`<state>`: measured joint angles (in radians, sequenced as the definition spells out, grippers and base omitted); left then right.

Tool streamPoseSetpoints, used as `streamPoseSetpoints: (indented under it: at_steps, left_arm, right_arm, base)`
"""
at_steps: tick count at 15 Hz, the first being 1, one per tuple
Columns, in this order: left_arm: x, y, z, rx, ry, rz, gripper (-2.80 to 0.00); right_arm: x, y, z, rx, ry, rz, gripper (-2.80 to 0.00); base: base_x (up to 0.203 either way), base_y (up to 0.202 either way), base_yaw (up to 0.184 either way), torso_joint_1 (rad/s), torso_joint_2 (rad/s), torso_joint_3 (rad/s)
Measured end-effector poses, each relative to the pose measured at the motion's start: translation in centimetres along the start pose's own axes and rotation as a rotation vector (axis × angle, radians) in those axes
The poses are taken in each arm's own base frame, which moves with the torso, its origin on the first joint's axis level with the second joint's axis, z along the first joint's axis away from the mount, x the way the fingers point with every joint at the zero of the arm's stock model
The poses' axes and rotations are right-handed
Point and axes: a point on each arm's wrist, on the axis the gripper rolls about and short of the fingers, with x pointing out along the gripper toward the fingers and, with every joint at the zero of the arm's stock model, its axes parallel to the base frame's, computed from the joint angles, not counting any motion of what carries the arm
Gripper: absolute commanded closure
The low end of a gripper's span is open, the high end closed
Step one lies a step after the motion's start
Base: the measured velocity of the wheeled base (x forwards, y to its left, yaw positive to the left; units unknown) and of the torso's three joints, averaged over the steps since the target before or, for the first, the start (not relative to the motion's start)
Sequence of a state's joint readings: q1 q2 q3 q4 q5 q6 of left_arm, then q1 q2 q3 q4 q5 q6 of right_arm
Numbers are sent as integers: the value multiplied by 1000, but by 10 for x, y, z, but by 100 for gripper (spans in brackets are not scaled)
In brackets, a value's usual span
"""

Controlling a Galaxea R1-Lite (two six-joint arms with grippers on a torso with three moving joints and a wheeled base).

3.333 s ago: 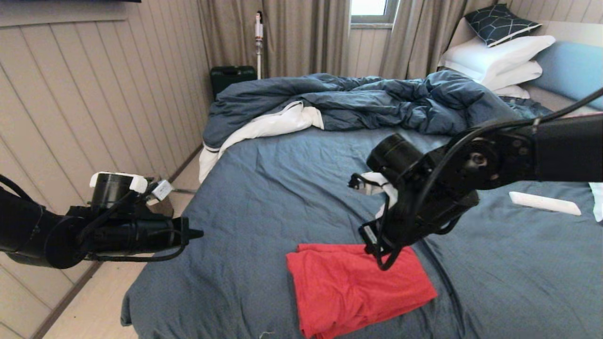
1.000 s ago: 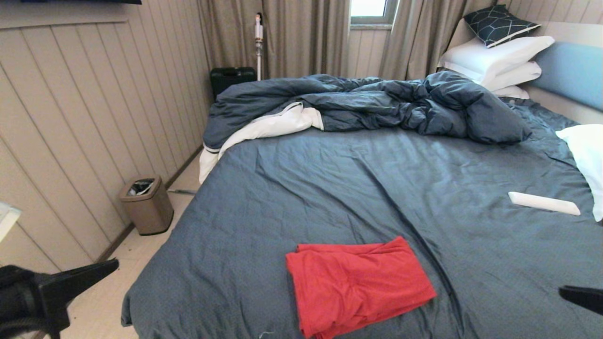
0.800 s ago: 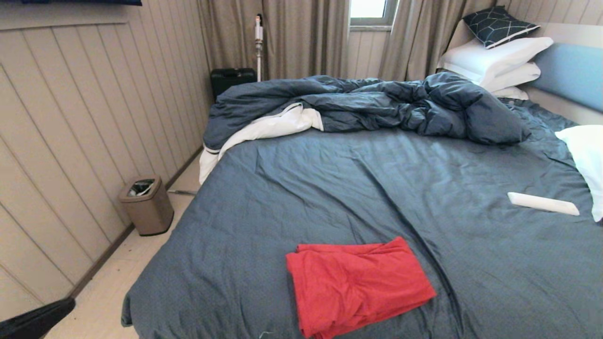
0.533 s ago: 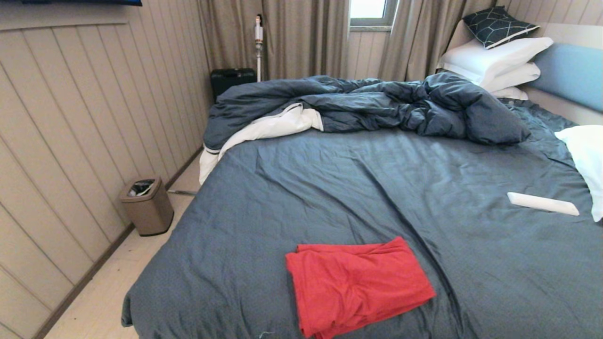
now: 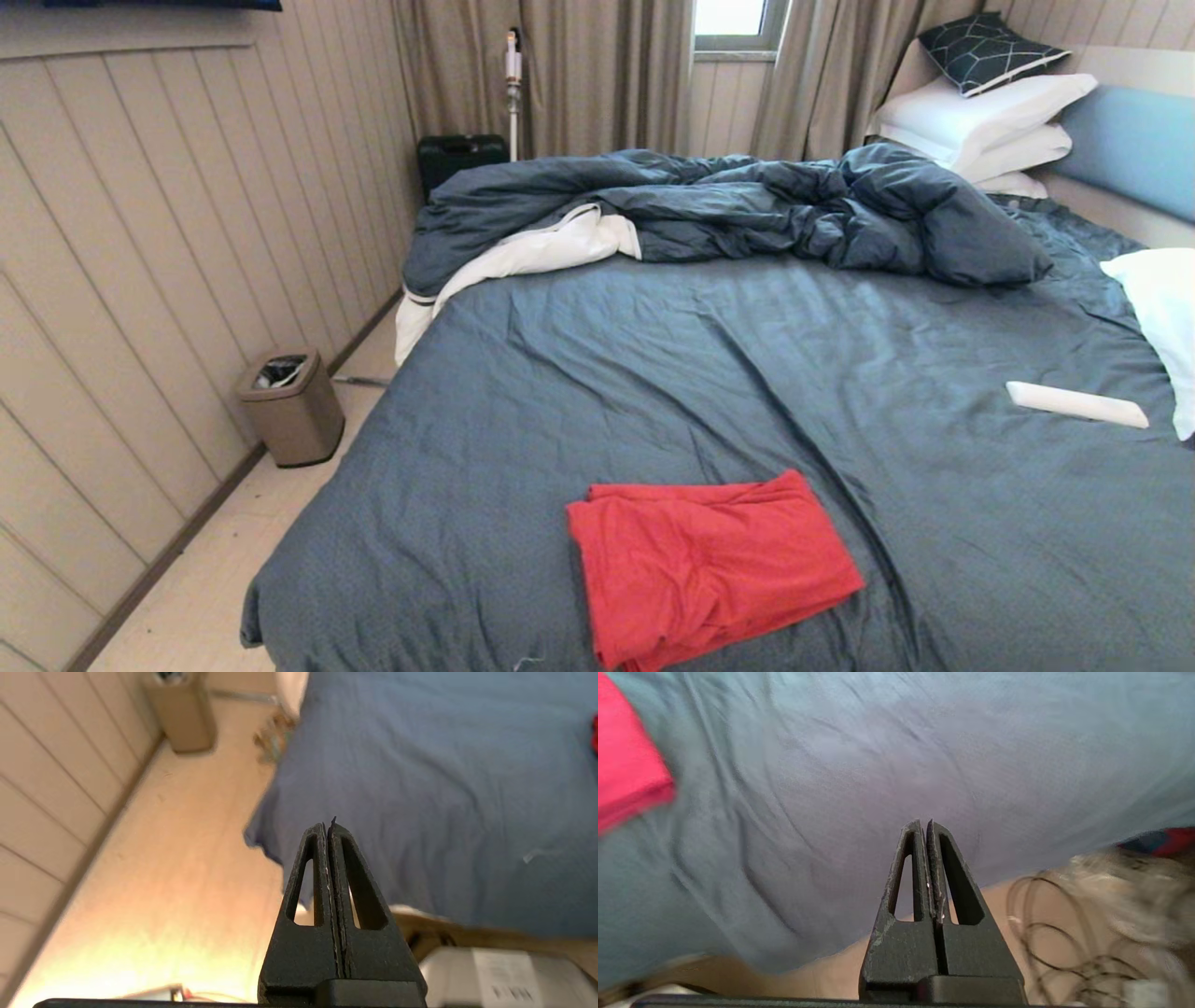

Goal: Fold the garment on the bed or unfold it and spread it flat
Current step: Unford the red T-shirt

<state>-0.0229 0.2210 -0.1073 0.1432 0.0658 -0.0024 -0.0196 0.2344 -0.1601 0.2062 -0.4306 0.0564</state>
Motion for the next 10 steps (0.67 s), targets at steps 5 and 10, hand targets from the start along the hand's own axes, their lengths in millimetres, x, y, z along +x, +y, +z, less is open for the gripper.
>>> streamPoseSetpoints:
  at_steps: [5, 10]
  left_arm:
    - [-12, -3, -9, 49, -186, -112, 0]
    - [-13, -4, -10, 222, -301, -92, 0]
  right_arm:
    - [-10, 2, -18, -79, -138, 325, 0]
    - [-8, 4, -23, -94, -268, 414, 0]
  base:
    - [0, 0, 0, 0, 0, 0]
    - [0, 0, 0, 0, 0, 0]
